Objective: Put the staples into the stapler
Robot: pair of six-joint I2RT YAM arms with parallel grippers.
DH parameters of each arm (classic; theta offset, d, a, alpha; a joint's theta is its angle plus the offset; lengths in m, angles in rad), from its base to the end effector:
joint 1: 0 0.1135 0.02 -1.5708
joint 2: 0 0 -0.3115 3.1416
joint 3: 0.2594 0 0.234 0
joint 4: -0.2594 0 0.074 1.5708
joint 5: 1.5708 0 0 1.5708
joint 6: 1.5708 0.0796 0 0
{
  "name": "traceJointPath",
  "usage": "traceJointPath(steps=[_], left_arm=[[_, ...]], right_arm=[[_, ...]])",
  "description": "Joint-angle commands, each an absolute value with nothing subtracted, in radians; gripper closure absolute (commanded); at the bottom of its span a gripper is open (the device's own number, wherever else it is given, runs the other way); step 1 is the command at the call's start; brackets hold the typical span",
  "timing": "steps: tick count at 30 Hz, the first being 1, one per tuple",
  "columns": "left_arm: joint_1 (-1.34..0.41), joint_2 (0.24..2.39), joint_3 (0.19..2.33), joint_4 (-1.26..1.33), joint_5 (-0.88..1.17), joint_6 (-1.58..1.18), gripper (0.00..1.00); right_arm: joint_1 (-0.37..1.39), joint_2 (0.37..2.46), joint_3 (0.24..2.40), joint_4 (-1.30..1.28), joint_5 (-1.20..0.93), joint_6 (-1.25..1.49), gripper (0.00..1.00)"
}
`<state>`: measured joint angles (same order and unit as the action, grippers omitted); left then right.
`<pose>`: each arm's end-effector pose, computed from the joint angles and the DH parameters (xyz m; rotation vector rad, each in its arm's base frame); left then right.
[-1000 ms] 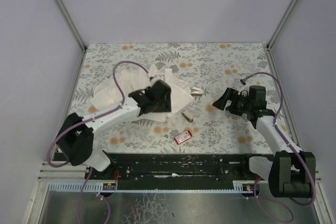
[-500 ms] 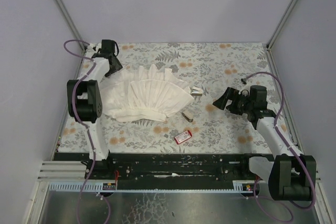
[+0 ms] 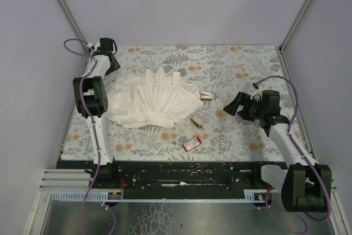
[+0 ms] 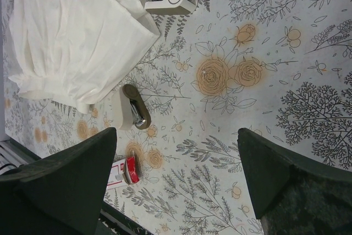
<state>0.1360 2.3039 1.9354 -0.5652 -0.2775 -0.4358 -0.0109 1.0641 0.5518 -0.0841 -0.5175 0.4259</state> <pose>0.5426 0.0963 0.1985 -0.8039 2.3324 0.2189 0.2143 0.0370 0.2469 0.1727 2.1791 0.7970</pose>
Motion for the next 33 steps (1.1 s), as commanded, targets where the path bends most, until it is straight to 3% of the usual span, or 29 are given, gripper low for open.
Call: traceJointPath(steps=[1,33], left_arm=[[0.151,2.322,1.966,-0.58,-0.302,-0.424,0.57],[0.177,2.296,1.85,-0.534,-0.264,-0.507,0.68]], right_arm=[[-0.005,1.067,0.556,-0.073,-0.526,0.411,0.03],[-0.003,1.066,0.541,-0.075,-0.528,0.414,0.03]])
